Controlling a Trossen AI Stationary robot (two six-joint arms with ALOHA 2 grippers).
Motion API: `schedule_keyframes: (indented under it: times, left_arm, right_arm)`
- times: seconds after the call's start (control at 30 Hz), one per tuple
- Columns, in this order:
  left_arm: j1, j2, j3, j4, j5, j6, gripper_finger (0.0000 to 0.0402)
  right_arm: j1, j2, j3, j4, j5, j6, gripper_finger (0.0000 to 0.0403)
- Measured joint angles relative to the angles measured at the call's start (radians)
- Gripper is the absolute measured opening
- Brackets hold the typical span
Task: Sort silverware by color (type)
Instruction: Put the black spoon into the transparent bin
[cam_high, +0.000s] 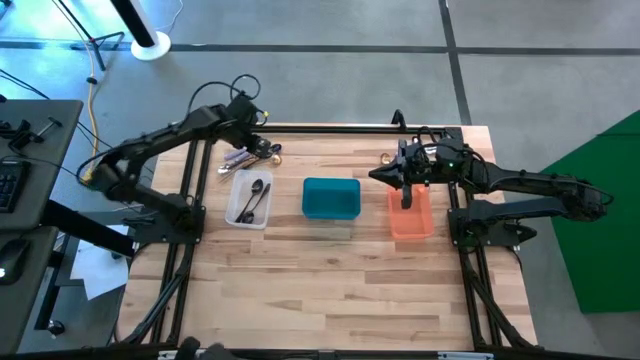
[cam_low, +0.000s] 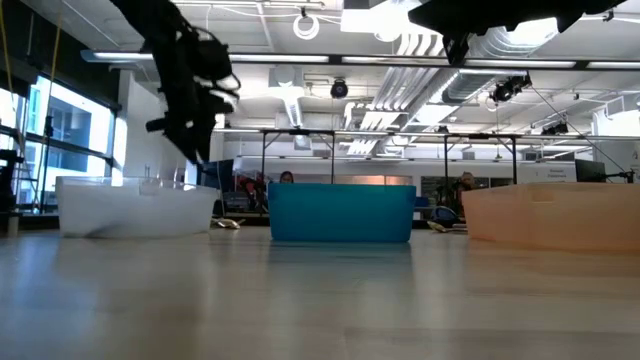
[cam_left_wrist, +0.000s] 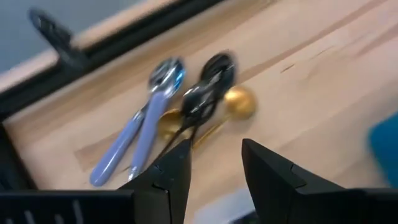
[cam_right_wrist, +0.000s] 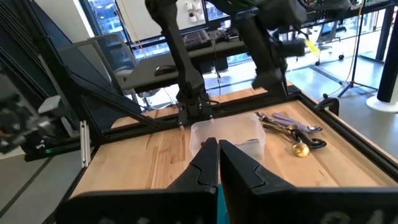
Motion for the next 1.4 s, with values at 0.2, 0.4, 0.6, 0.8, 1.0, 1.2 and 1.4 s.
schedule_keyframes:
  times: [0.2,0.4,0.6,0.8,1.0,1.2,1.4]
  left_arm:
    - [0.061,0.154,0.0,0.012,-0.006,0.048,0.0131]
    - [0.092,0.274,0.0,0.015,-0.011,0.048,0.0131]
    - [0.094,0.325,0.0,0.018,0.016,0.057,0.0131]
    - [0.094,0.325,0.0,0.029,0.03,0.07,0.0131]
    - [0.083,0.356,0.001,0.009,0.016,0.107,0.0131]
    - [0.077,0.373,0.005,0.025,0.011,0.085,0.0131]
    - [0.075,0.374,0.004,0.03,0.008,0.119,0.0112]
  right_arm:
    - [0.0,0.0,0.0,-0.007,0.0,0.0,0.0]
    - [0.0,0.0,0.0,-0.04,0.0,-0.003,0.0]
    - [0.0,0.0,0.0,-0.072,0.0,-0.003,0.0]
    - [0.0,0.0,0.0,-0.074,0.0,-0.004,0.0]
    - [0.0,0.0,0.0,-0.074,0.0,-0.003,0.0]
    - [0.0,0.0,0.0,-0.074,0.0,0.0,0.0]
    - [0.0,0.0,0.0,-0.074,0.0,0.0,0.0]
